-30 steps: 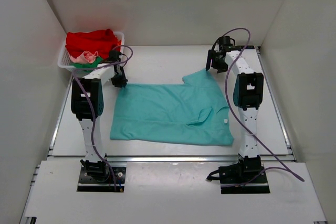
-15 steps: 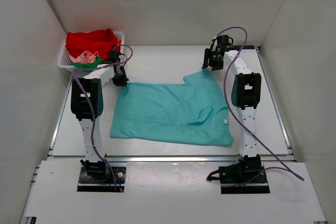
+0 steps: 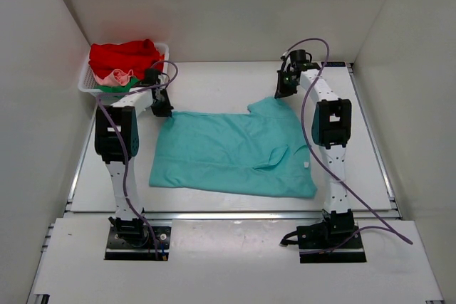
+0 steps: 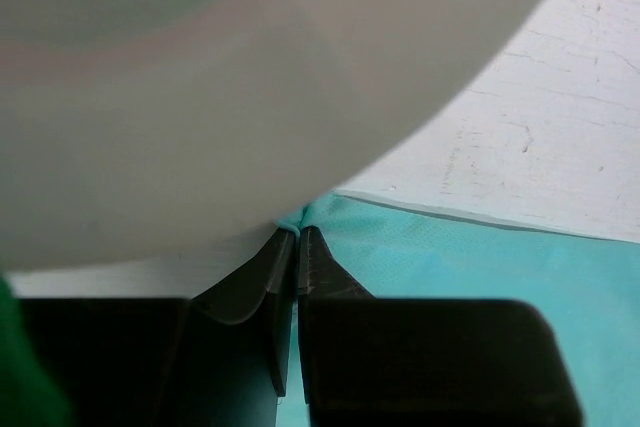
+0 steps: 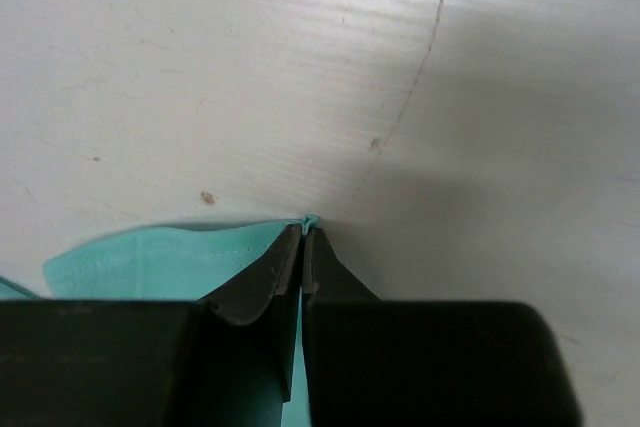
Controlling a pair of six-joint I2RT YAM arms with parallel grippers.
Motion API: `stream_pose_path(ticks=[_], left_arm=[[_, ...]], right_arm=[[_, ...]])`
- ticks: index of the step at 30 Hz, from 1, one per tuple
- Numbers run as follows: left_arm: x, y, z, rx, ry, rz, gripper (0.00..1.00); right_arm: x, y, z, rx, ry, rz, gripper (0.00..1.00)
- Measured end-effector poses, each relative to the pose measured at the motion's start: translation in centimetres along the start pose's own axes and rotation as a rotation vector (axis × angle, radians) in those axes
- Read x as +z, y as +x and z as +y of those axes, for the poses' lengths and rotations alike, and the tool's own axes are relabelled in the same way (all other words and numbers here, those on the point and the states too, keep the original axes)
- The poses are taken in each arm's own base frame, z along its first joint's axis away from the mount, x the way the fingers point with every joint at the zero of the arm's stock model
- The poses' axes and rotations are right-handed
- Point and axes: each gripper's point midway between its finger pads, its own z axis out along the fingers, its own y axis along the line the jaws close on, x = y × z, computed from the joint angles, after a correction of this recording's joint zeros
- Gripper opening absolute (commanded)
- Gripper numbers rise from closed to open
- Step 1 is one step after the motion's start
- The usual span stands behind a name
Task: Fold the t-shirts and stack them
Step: Grap the side of the flattened tshirt furthest away from the robot with both arms, then fold the other side of the tshirt into a rectangle
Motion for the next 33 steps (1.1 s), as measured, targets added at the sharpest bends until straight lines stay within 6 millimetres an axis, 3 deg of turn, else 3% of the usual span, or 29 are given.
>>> stream_pose_path(ticks=[5,12,16,19,27,33], left_arm=[[-0.6,0.7,0.4,0.005,0.008,-0.007,0.00],[-1.9,1.3,0.8,0.031,0.012,-0.009,0.00],[-3.4,1.6,0.8,0.048,0.018,-0.023,0.00],[-4.6,2.0,0.9,0.064,0.022,-0.036,0.00],[-7.3,3.3,1.7,0.112,0.016,-0.063,0.00],[-8.4,6.0,3.3,0.128,-0.016,-0.049,0.00]], right_arm=[[-2.2,1.7,1.0,-0.049,0.017,0.045,0.00],[-7.7,1.2,5.8,-0.147,-0.018,0.000,0.00],[-10.8,3.9,8.0,-0.182,-0.029,0.010,0.00],[-12.6,6.9,8.9,-0.197,-0.036,0.037,0.00],[-16.2,13.4,7.7,-0.169,-0.033,0.064,0.00],[-18.5,15.7,7.0,-0.136,-0.039,0.037,0.01]])
